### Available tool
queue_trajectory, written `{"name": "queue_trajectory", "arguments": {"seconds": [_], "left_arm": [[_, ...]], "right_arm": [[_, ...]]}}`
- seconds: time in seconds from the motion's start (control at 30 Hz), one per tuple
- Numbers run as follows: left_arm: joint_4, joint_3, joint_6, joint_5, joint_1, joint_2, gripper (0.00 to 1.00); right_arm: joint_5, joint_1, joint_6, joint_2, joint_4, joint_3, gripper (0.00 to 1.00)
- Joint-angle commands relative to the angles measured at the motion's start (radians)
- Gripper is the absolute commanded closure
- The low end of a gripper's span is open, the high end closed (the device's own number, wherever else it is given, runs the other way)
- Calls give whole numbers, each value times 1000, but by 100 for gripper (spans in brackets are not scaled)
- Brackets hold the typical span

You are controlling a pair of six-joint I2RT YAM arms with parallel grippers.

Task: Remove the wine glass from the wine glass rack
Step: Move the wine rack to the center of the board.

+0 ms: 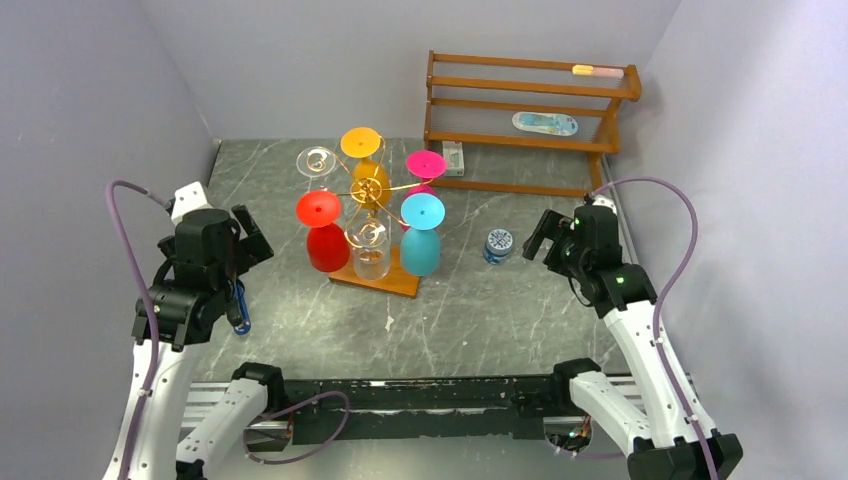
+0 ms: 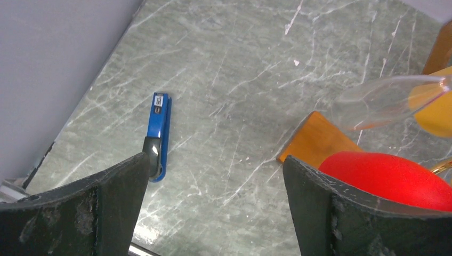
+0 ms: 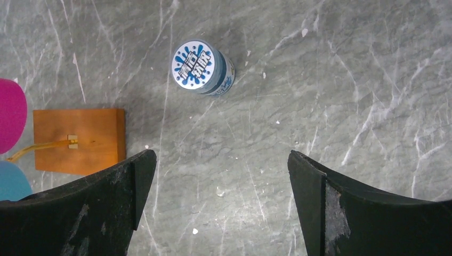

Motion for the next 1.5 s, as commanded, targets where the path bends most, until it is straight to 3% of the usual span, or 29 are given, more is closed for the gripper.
{"name": "queue_trajectory", "arguments": {"seconds": [0.0, 0.4, 0.77, 1.0, 1.2, 1.47], "left_arm": [[-21, -37, -49, 10, 0, 13, 0], [1, -177, -182, 92, 0, 60, 0], [65, -366, -388, 216, 0, -38, 0], [224, -501, -433, 425, 0, -115, 0], [246, -567, -483, 449, 0, -132, 0], [421, -737, -575, 567, -1, -152, 0]], "right_arm": [[-38, -2, 0, -9, 41, -44, 0], [-289, -2, 78, -32, 137, -214, 0], [-411, 0, 146, -55, 265, -350, 0], [-442, -1, 182, -51, 300, -377, 0], [-493, -1, 218, -66, 323, -416, 0], [-535, -2, 248, -65, 368, -441, 0]]}}
